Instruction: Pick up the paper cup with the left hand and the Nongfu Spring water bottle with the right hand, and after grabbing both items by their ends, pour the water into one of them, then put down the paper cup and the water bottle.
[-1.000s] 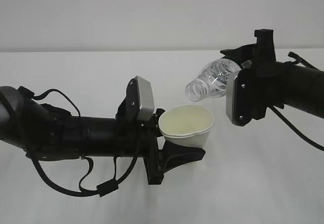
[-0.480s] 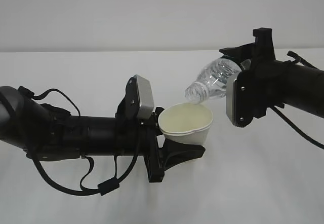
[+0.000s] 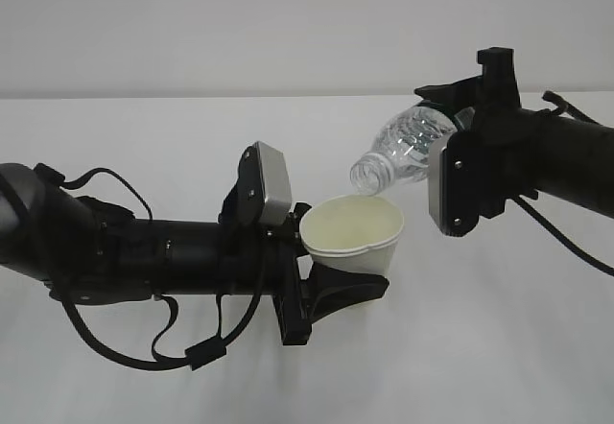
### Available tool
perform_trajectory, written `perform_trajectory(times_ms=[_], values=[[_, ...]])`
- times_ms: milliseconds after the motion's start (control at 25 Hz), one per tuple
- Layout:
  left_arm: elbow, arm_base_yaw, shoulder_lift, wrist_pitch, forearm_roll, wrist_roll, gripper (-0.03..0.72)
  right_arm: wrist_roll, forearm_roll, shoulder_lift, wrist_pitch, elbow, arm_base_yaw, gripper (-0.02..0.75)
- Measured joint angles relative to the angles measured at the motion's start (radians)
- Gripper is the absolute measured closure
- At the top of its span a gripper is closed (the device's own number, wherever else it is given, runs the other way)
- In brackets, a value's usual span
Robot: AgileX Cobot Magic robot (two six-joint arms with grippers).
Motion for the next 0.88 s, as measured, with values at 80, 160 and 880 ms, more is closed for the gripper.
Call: perform_trajectory(times_ms=[80,160,880], values=[[0.000,0.000,0.000,0.000,0.000,0.000,0.256,-0.006,0.000,0.000,0.000,0.000,0.000,0.265],[0.000,0.000,0.000,0.000,0.000,0.000,0.256,-0.008,0.000,0.000,0.002,-0.002,0.000,0.265],[0.000,0.000,0.000,0.000,-0.003,0.000,0.256,-0.034,0.000,0.000,0.004,-0.009,0.000,0.265]])
